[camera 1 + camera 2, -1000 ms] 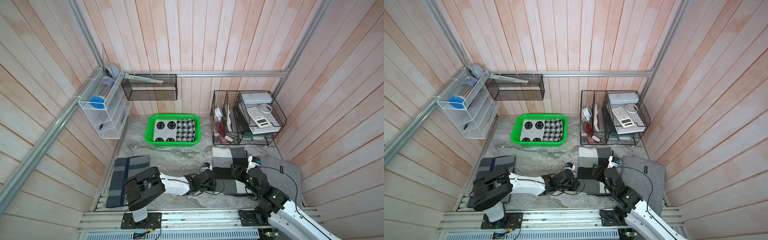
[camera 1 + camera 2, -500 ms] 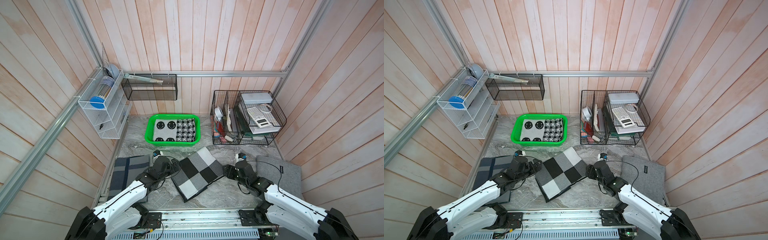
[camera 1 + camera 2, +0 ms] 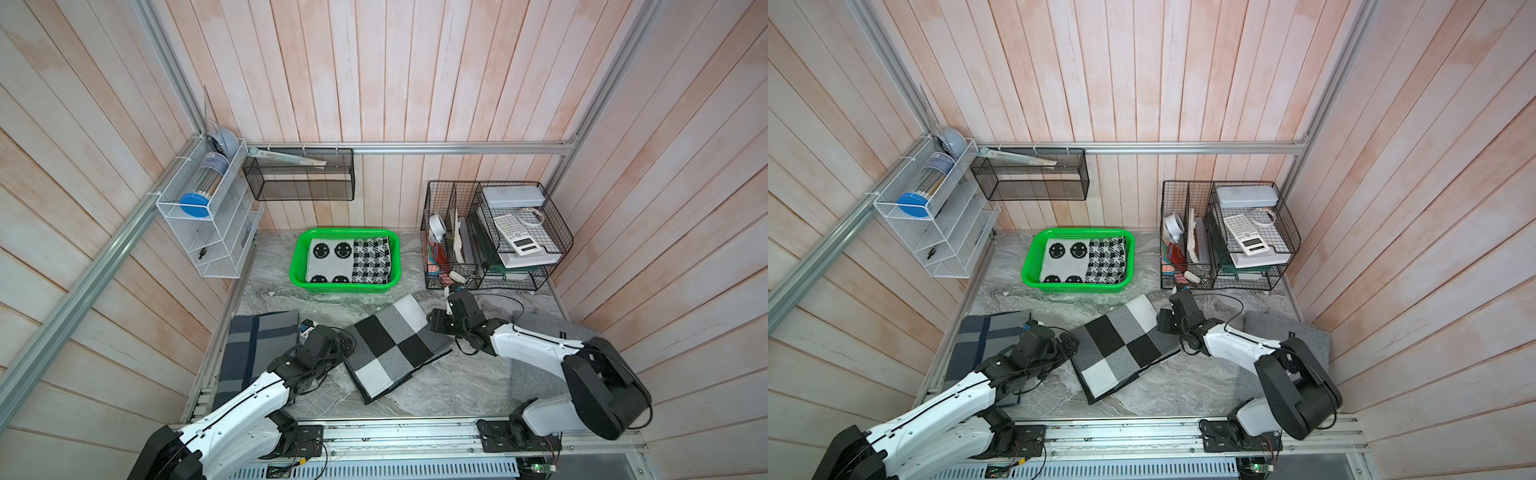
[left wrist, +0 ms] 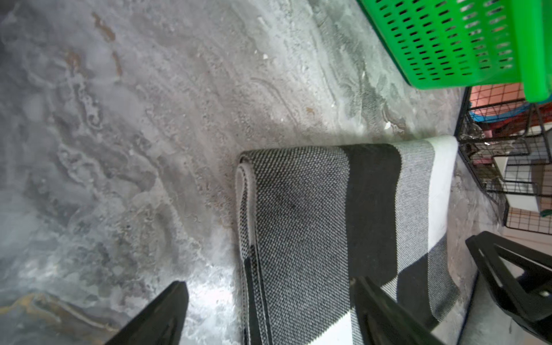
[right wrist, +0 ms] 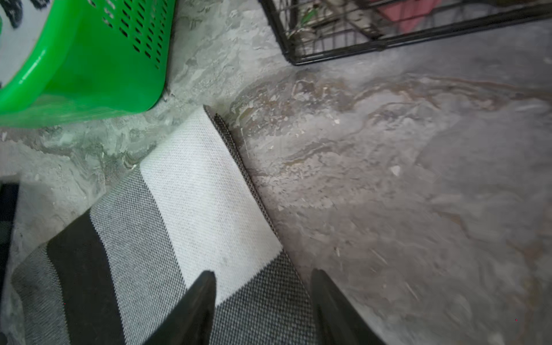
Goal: Put the folded scarf in the basket
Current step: Adjust the scarf at the center of the board.
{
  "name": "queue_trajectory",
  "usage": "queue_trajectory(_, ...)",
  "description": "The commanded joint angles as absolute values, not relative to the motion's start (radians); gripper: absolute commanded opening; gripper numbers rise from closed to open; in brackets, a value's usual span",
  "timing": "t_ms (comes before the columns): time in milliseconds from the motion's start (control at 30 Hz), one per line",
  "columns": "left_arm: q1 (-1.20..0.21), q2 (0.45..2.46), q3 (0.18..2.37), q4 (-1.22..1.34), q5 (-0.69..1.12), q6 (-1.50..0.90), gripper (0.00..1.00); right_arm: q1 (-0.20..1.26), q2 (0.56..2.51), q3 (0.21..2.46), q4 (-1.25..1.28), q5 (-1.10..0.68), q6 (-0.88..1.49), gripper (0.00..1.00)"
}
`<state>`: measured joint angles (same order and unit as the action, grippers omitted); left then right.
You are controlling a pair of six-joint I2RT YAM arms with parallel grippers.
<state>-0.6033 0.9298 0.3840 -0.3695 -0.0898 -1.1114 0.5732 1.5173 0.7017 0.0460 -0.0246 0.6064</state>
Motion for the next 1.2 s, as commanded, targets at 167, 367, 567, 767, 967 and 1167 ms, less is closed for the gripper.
queue_trajectory(167,-0.612,1.040,0.344,-0.212,-0.085,-1.149,0.79,0.637,1.589,0.681,-0.023,-0.035,0.604,0.50)
queue_trajectory(367,-0.610,1.163,0.367,-0.126,-0.127,-1.111,0.73,0.718,1.529,0.586,-0.034,0.002,0.700,0.47)
queue_trajectory(567,-0.573,1.270,0.404,-0.013,-0.133,-1.037,0.72,0.821,1.391,0.446,-0.046,0.037,0.848,0.48)
queue_trajectory(767,-0.564,1.356,0.538,-0.003,-0.078,-0.917,0.73,0.855,1.143,0.316,-0.016,0.030,0.957,0.58)
queue_trajectory(967,-0.527,1.262,0.549,-0.132,-0.162,-0.847,0.78,0.800,0.926,0.276,-0.012,0.153,0.902,0.71)
queue_trajectory(1167,-0.459,1.170,0.518,-0.241,-0.166,-0.811,0.85,0.500,0.890,0.276,0.074,-0.116,0.811,0.73)
